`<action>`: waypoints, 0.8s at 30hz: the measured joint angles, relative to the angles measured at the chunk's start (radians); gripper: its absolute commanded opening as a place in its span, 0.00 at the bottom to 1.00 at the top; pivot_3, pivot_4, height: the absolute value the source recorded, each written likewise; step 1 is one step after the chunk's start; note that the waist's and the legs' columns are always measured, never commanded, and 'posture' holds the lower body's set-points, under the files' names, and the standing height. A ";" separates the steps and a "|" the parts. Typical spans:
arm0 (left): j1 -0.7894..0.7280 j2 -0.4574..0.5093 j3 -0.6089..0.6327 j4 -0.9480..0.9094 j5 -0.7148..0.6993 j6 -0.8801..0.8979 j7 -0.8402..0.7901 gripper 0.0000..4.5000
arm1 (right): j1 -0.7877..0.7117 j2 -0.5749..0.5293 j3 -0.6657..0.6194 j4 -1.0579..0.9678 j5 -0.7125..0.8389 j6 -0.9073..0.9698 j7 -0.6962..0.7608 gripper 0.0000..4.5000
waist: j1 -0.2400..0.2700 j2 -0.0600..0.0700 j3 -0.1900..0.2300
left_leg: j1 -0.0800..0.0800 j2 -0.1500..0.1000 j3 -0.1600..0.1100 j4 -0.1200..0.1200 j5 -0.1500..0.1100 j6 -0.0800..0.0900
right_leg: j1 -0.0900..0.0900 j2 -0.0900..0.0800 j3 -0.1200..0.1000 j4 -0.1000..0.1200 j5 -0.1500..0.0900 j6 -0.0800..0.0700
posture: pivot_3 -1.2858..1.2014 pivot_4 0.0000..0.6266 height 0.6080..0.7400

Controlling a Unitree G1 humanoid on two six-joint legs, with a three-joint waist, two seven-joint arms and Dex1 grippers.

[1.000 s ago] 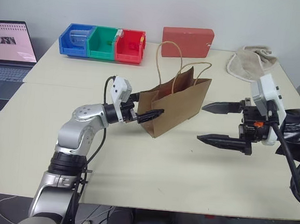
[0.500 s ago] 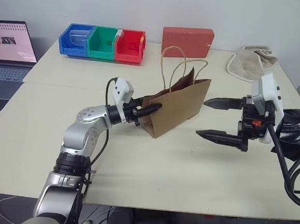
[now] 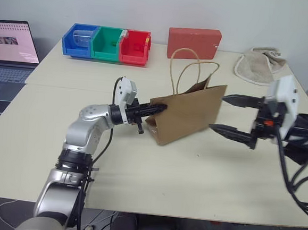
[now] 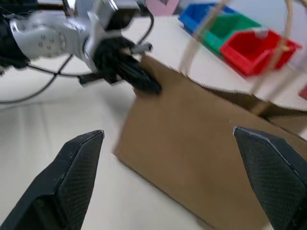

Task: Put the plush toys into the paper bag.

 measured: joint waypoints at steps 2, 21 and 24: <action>-0.047 0.014 -0.011 0.018 -0.013 0.021 -0.084 0.00 | 0.073 -0.057 -0.112 -0.010 0.004 0.005 0.039 1.00 | 0.005 0.000 0.000 | 0.000 0.000 0.000 0.000 0.000 0.000 | 0.000 0.000 0.000 0.000 0.000 0.000 | 0.52 0.24 1.00; -0.245 -0.066 -0.129 0.425 0.171 -0.211 -0.283 0.21 | 0.306 -0.098 -0.419 -0.149 0.170 0.188 -0.011 1.00 | -0.002 0.000 0.000 | 0.000 0.000 0.001 0.001 0.000 0.000 | 0.000 0.000 0.002 0.000 0.000 0.000 | 0.52 0.24 1.00; -0.241 -0.048 -0.128 0.414 0.175 -0.211 -0.294 0.41 | 0.303 -0.098 -0.398 -0.132 0.165 0.176 -0.009 1.00 | -0.002 0.000 0.000 | 0.000 0.000 0.001 0.001 0.000 0.000 | 0.000 0.000 0.002 0.000 0.000 0.000 | 0.52 0.24 1.00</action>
